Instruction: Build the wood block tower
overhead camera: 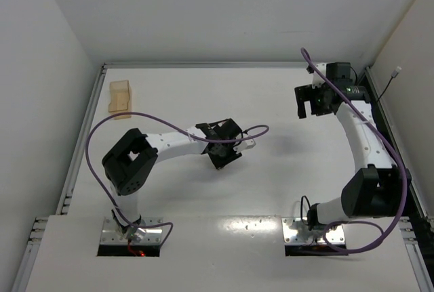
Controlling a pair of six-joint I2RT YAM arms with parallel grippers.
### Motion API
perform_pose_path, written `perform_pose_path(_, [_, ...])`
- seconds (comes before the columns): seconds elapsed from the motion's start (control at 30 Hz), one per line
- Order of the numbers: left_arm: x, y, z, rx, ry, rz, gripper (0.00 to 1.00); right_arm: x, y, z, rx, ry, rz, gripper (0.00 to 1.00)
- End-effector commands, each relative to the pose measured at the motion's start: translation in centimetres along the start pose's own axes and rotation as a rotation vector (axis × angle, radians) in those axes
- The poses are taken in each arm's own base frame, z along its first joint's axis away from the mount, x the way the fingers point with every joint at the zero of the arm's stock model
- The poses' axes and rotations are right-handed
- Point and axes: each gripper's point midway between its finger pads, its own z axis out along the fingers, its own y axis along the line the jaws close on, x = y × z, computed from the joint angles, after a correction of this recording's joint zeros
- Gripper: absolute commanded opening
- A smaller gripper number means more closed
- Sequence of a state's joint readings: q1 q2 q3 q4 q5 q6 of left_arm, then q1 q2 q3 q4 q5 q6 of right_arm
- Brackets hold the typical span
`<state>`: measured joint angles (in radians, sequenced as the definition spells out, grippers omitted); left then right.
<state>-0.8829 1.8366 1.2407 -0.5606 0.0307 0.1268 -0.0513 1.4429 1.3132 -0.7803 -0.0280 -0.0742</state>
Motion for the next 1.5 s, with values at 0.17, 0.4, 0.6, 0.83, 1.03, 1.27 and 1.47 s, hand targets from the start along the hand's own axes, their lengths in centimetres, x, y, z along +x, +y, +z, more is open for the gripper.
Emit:
perform_pose_path(0.17, [0.0,-0.6,0.6,0.036,0.003,0.01,0.25,-1.6,-0.1,-0.3,-0.01,-0.04,0.02,0.92])
perform_pose_path(0.4, [-0.8,-0.5,-0.9,0.034,-0.004,-0.013,0.0,-1.6,0.1,-0.3,-0.021,-0.043,0.02,0.92])
perform_pose_path(0.6, [-3.2,-2.1,-4.7,0.123,-0.03,-0.075,0.0,-1.4,0.7,0.3,-0.056,-0.031,0.021,0.92])
perform_pose_path(0.83, [-6.5,-1.3,-9.4,0.124,-0.055,-0.071,0.0,-1.6,1.0,0.1,-0.074,-0.035,0.021,0.92])
perform_pose_path(1.03, [-8.8,1.5,-12.1,0.111,-0.05,-0.101,0.0,-1.7,1.3,0.0,-0.092,-0.039,0.021,0.92])
perform_pose_path(1.27, [-9.4,4.7,-13.1,0.1,-0.038,-0.138,0.0,-1.7,1.3,0.0,-0.092,-0.039,0.021,0.92])
perform_pose_path(1.47, [-8.0,2.0,-13.0,0.213,-0.041,-0.095,0.07,-1.7,1.3,0.0,-0.092,-0.039,0.021,0.92])
